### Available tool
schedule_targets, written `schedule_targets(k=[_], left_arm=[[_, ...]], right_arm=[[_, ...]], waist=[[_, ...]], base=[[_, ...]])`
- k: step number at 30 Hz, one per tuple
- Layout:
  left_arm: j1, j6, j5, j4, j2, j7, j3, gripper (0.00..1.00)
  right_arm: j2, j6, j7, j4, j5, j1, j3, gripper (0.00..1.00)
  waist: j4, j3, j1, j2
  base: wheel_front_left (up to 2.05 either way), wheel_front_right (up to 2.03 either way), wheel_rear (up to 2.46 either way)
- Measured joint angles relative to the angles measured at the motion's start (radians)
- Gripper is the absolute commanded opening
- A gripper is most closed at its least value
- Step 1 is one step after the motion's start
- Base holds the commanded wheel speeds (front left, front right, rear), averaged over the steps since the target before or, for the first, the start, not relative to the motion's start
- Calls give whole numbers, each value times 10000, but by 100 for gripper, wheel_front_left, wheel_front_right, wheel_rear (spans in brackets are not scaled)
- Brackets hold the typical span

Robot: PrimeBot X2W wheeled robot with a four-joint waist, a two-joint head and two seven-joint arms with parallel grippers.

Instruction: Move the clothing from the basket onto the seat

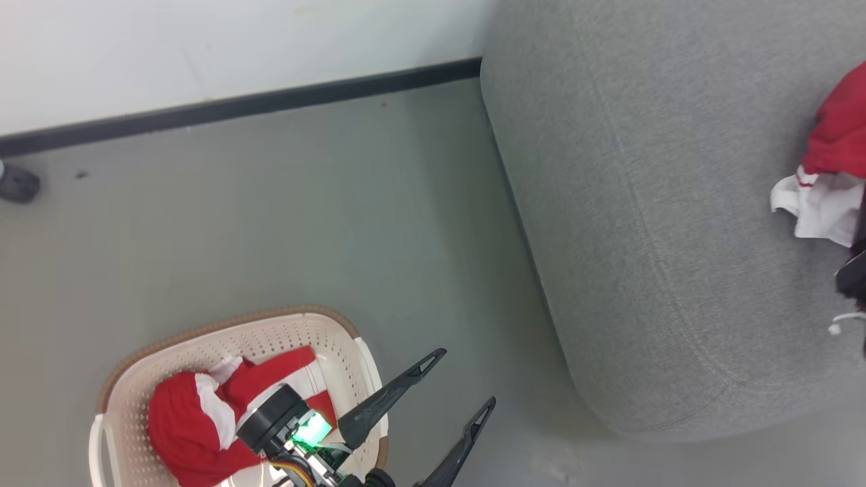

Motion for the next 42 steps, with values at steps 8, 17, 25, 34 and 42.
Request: schedule_targets(k=[8,17,25,34,42], left_arm=[[372,341,-560,247,-550,0,447,100],[954,439,-702,508,-805,0,748,100],[1499,711,-982,895,-1039,0,1231,100],[2193,1239,-982,1183,-1308,0,1737,100],[2326,1626,-965,1367,-1471,0,2150,100]], right_arm=[[646,13,-148,-150,54,1220,-2,100],[1632,92,-159,-2109,44,3365,1009,100],[2220,92,-167,-5430,596,5247,2217,100],[2190,92,-169,-8493,1590,7450,2669,100],[1933,92,-167,-10000,1626,8351,2974,100]], waist=[[-196,-897,-1,0],[-409,-1931,-1,0],[-387,-2824,-1,0],[118,-3612,-1,0],[813,-4000,0,1]], base=[[0,0,0],[0,0,0],[0,0,0],[0,0,0],[0,0,0]])
